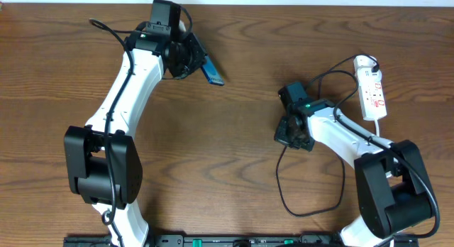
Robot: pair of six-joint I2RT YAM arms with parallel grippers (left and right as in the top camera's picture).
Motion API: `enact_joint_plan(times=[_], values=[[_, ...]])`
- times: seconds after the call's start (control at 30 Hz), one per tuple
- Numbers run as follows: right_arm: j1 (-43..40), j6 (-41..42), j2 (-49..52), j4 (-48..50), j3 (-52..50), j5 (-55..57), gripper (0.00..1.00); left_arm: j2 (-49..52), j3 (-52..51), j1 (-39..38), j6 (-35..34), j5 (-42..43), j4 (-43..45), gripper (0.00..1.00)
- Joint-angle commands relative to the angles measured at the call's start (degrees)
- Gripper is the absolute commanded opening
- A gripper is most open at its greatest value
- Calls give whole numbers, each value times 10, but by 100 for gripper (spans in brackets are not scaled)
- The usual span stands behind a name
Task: Plug charger to phone and switch on socket
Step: 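Lower the right gripper and grasp the black USB-C connector, then lift the connector with the right gripper while the left raises the phone upright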
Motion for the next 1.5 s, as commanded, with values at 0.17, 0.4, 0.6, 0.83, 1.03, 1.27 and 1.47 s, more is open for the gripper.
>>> enact_joint_plan(times=[0.17, 0.4, 0.6, 0.83, 1.03, 1.27, 1.47], values=[[-39, -201, -154, 37, 23, -209, 1, -15, -2, 0, 92, 341, 152, 7], [-39, -250, -283, 56, 23, -283, 1, -15, -2, -3, 92, 504, 254, 7], [-39, -284, -289, 87, 23, -379, 1, -15, -2, -9, 89, 620, 331, 7], [-39, -246, -252, 139, 23, -420, 1, -15, -2, -14, 74, 636, 352, 7], [-39, -161, -220, 218, 23, -443, 1, -15, -2, -14, 0, 624, 384, 7], [-40, -145, -220, 256, 23, -450, 1, -15, -2, 3, -174, 549, 528, 7], [-46, -135, -220, 327, 23, -501, 1, -15, -2, 6, -257, 532, 628, 7]])
